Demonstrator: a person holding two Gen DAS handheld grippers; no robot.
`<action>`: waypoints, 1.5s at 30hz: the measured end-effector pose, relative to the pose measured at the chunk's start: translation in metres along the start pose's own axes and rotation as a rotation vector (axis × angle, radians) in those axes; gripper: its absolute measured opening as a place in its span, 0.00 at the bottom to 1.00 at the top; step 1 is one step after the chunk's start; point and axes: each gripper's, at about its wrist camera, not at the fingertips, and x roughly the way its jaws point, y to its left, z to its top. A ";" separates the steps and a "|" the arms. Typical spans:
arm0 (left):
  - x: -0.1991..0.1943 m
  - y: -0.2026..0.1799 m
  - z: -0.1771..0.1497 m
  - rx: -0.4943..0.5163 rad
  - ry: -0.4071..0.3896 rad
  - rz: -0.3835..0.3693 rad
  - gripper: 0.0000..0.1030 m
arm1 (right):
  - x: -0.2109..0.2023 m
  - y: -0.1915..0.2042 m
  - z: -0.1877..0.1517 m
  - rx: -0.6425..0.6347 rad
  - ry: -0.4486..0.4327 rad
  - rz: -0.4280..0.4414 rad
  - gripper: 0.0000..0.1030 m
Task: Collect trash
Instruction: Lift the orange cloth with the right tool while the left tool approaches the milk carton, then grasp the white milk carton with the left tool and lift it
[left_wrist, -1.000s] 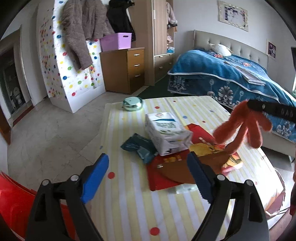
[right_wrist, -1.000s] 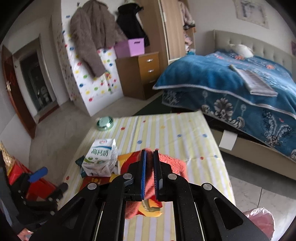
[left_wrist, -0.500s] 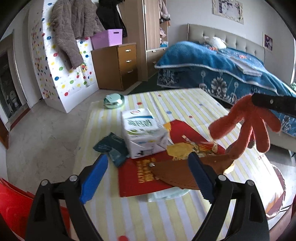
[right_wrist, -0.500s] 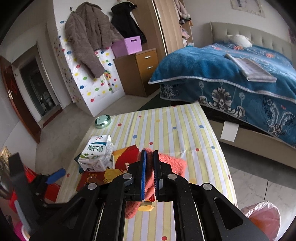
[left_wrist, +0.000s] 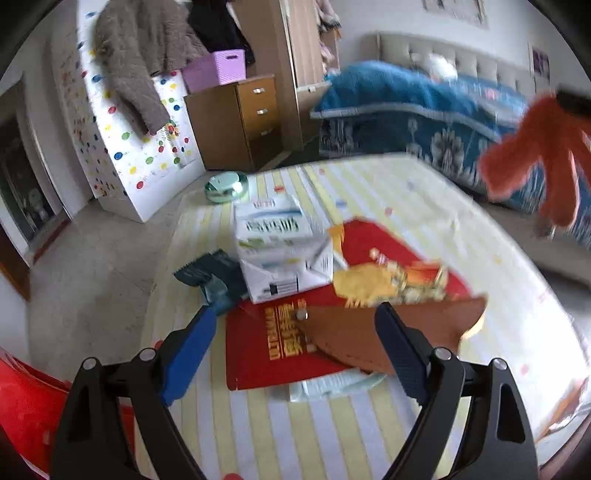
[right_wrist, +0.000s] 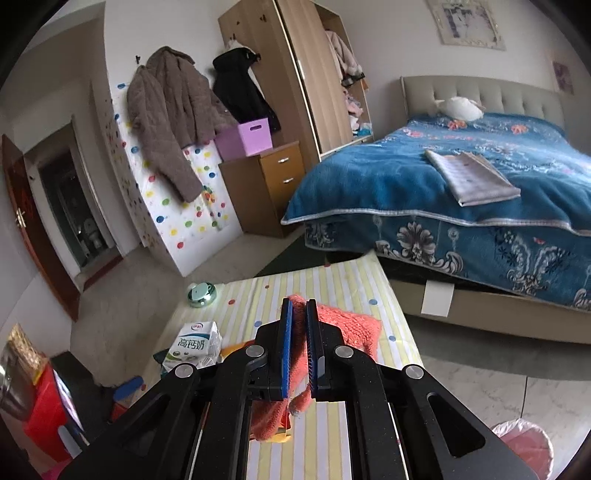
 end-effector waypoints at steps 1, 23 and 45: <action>-0.004 0.004 0.003 -0.029 -0.019 -0.008 0.84 | 0.001 -0.002 0.002 0.002 0.004 0.003 0.07; 0.088 0.000 0.047 -0.027 0.147 0.091 0.85 | 0.043 -0.009 -0.008 0.003 0.088 0.004 0.07; -0.090 -0.025 0.035 -0.021 -0.200 -0.147 0.75 | -0.065 -0.032 -0.033 0.020 0.018 -0.074 0.07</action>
